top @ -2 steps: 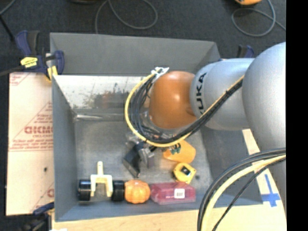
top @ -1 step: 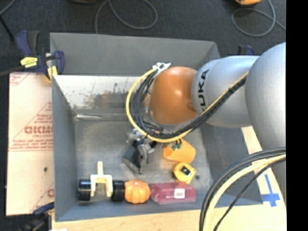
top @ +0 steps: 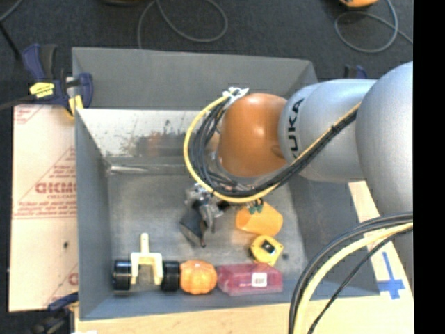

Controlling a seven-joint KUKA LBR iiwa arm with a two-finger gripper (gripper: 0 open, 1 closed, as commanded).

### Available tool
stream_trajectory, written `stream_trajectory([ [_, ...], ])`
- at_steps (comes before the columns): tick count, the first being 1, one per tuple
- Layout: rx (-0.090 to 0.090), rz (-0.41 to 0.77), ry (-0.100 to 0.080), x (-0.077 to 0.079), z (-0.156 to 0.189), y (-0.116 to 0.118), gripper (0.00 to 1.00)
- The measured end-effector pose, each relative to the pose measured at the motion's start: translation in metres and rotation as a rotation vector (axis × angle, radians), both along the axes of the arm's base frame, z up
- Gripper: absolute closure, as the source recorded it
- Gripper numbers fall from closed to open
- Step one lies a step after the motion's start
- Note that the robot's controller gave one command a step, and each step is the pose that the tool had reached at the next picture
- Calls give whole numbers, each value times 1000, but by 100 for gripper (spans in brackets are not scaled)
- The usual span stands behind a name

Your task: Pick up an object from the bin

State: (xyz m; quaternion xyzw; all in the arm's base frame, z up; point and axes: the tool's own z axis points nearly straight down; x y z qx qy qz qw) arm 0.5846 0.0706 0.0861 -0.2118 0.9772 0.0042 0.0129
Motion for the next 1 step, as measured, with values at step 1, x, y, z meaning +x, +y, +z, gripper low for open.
stream_trajectory([
  [1,-1,1,7,16,136,-5,100],
])
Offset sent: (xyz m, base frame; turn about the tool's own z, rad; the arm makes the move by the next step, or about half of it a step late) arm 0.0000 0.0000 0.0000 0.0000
